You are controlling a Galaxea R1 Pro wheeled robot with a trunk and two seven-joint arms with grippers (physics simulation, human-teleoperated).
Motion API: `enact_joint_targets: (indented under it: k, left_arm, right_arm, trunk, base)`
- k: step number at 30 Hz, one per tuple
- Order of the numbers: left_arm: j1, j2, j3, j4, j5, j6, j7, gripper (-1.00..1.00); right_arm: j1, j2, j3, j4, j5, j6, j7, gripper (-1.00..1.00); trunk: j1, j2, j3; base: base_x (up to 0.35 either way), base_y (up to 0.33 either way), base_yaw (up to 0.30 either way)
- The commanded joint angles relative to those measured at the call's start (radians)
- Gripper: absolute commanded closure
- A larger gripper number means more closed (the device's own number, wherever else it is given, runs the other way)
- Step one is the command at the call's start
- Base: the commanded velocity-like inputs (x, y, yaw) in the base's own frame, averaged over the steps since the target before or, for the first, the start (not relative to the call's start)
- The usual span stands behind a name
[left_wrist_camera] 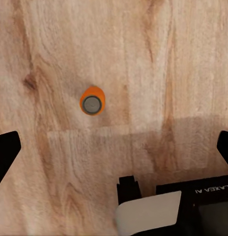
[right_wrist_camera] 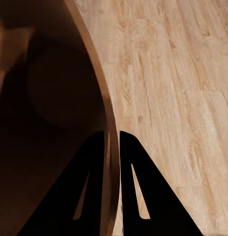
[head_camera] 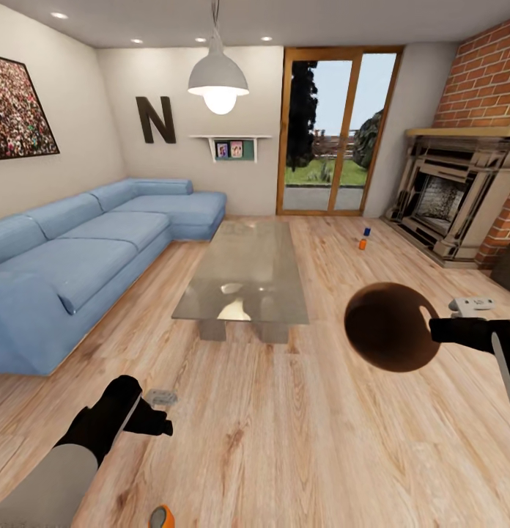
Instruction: Put the three can of soda from the living room inside the tash can in the kitchen.
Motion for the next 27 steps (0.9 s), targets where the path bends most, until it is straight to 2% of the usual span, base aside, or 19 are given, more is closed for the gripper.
enact_joint_targets:
  k: [1, 23, 27]
  left_arm:
    - [-0.002, 0.0, 0.0, 0.002, 0.0, 0.0, 0.002, -1.0]
    - [-0.004, 0.001, 0.0, 0.004, 0.0, 0.0, 0.01, -1.0]
    - [-0.004, 0.003, 0.009, 0.004, 0.001, -0.009, 0.041, -1.0]
  right_arm:
    - [-0.003, 0.0, 0.0, 0.005, -0.011, 0.0, 0.004, 1.0]
    - [-0.004, 0.0, 0.003, 0.014, -0.01, 0.0, 0.003, 1.0]
    - [-0.004, 0.001, 0.004, 0.014, -0.01, 0.0, 0.003, 1.0]
  trunk:
    - [0.004, -0.007, -0.003]
    - [0.088, -0.161, -0.072]
    - [0.104, -0.189, -0.084]
  base:
    - [0.0, 0.0, 0.0]
    - [0.0, 0.0, 0.0]
    - [0.0, 0.0, 0.0]
